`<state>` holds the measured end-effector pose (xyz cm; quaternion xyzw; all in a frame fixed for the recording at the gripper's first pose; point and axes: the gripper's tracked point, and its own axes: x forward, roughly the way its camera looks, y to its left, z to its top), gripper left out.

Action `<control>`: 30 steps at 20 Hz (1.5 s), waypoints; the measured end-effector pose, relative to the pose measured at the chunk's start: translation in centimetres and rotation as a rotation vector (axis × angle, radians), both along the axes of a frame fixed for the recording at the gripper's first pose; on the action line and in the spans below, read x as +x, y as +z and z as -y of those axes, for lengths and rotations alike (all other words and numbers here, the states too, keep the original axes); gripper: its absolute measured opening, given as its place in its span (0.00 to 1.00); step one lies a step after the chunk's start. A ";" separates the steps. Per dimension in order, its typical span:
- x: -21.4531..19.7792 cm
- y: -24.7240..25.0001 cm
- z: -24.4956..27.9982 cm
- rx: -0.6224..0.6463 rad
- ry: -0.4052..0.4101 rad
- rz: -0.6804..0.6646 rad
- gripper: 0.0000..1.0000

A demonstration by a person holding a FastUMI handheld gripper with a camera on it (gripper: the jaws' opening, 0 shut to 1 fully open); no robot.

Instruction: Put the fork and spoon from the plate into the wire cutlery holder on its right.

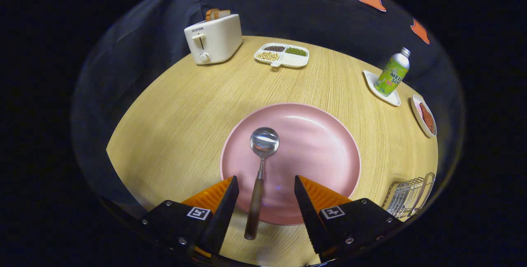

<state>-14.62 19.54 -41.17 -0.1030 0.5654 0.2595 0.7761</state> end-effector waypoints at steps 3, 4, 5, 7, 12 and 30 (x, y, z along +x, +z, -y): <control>-0.4 -1.2 0.0 -0.037 0.018 -0.024 0.75; -0.4 -1.3 0.0 -0.042 0.022 -0.035 0.71; -0.5 -1.5 0.0 -0.047 0.026 -0.051 0.66; -0.5 -2.0 0.1 -0.069 0.038 -0.068 0.56; -0.2 -2.8 0.1 -0.091 0.036 -0.062 0.33; 1.3 1.0 2.5 -0.004 -0.142 -0.074 0.06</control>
